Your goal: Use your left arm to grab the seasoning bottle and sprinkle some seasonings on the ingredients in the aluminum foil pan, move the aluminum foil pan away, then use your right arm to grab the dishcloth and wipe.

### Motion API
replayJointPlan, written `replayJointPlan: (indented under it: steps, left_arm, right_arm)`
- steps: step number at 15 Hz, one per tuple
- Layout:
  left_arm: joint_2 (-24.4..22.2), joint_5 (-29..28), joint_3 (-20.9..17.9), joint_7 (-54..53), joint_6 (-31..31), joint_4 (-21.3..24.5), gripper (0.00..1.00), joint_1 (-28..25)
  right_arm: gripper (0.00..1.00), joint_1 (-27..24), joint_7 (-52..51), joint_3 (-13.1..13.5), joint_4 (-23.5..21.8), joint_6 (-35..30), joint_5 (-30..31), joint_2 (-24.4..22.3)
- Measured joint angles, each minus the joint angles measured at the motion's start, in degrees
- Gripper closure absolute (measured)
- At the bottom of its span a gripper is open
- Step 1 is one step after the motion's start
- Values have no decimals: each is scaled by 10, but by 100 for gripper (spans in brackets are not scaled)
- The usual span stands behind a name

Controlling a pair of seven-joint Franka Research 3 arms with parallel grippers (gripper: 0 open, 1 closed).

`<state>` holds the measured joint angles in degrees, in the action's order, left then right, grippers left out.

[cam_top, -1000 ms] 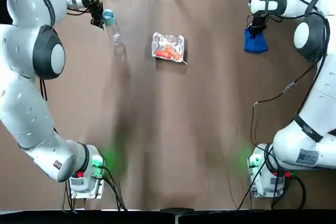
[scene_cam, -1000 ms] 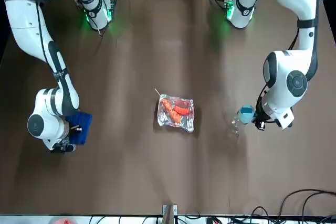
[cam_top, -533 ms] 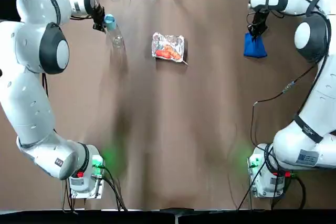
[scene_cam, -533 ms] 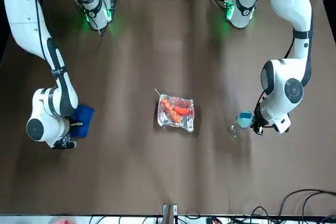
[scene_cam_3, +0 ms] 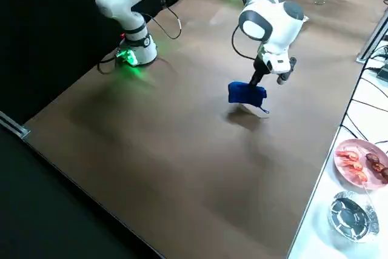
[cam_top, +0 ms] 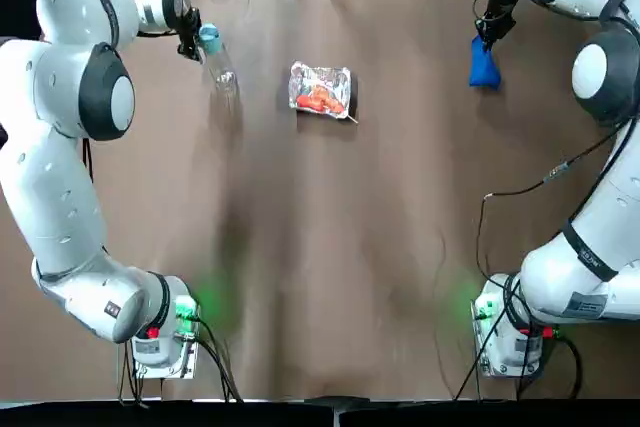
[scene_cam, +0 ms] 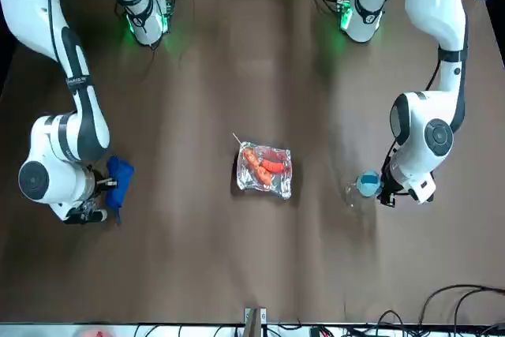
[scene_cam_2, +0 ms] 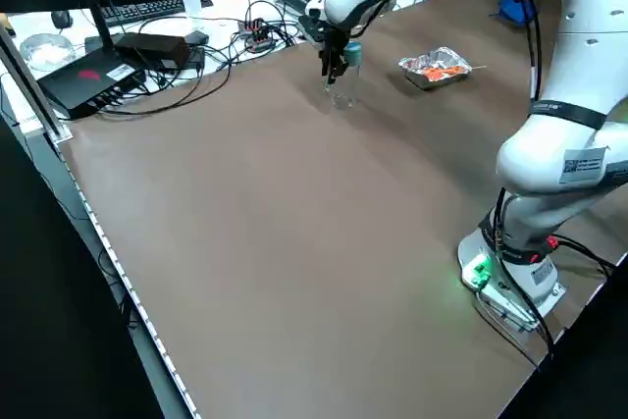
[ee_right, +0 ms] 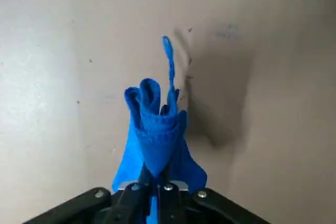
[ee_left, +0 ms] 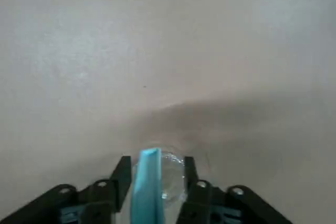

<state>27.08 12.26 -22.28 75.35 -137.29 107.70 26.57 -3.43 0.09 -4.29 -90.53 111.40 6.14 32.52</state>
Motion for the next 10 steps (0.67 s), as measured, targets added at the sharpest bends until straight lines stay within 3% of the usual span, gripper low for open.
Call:
replayJointPlan:
  steps: [3,6,10]
  left_arm:
    - [-9,0,0,0,25,-22,25,5]
    - [-39,0,-3,0,99,-53,0,3]
    - [-73,-28,-4,-10,214,-114,0,2]
  right_arm:
    - [93,6,0,-2,1,1,0,-20]
    - [93,19,0,-4,4,-38,0,-49]
    - [93,41,3,-17,34,-141,-2,-69]
